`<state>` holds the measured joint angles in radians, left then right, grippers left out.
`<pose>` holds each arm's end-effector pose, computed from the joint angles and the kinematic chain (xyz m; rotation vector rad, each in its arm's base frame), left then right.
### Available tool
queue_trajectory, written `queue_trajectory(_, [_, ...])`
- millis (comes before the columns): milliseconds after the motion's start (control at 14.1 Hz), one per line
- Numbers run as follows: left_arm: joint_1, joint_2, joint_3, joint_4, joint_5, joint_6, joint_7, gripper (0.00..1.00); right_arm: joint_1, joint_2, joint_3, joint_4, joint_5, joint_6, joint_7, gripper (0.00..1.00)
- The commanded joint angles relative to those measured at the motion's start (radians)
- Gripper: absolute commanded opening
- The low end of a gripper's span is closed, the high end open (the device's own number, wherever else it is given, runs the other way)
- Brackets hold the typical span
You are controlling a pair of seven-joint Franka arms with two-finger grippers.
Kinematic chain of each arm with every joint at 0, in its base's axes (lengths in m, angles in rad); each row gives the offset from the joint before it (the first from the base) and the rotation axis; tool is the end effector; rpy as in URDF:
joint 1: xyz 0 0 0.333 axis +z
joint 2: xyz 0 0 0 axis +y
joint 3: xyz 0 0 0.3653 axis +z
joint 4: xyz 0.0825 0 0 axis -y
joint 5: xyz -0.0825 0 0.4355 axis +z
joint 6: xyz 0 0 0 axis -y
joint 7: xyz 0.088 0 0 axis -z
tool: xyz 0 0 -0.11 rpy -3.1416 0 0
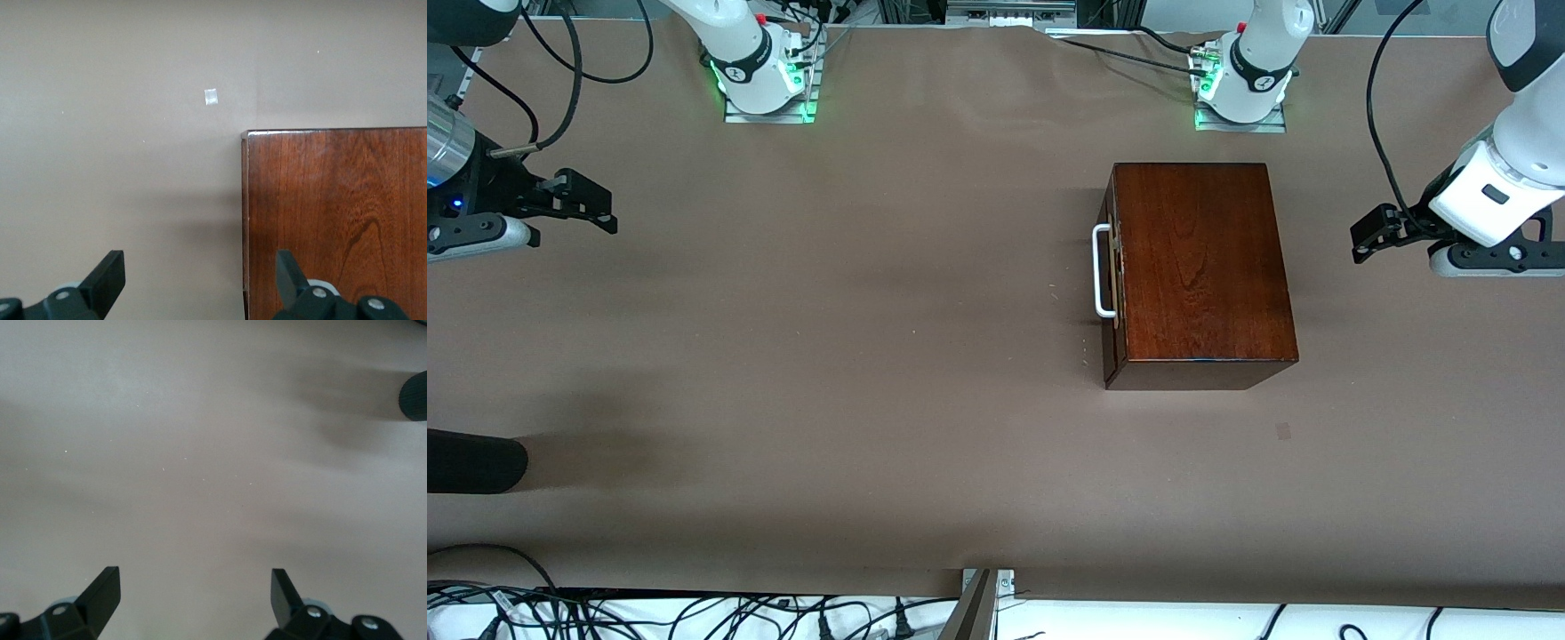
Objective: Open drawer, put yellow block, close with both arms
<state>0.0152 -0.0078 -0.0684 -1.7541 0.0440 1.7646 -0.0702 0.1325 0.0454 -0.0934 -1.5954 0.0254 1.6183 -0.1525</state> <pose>0.6122 -0.0287 0.5958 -3.0988 -0.0138 -0.0325 0.6240 0.0284 0.6342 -3.1050 -0.2961 0.0329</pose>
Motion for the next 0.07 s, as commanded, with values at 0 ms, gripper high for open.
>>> queue_trajectory(0, [0.009, -0.012, 0.001, -0.027, -0.019, 0.012, -0.011, 1.0, -0.045, -0.002, 0.052, 0.008, -0.013, -0.017, 0.013, 1.0])
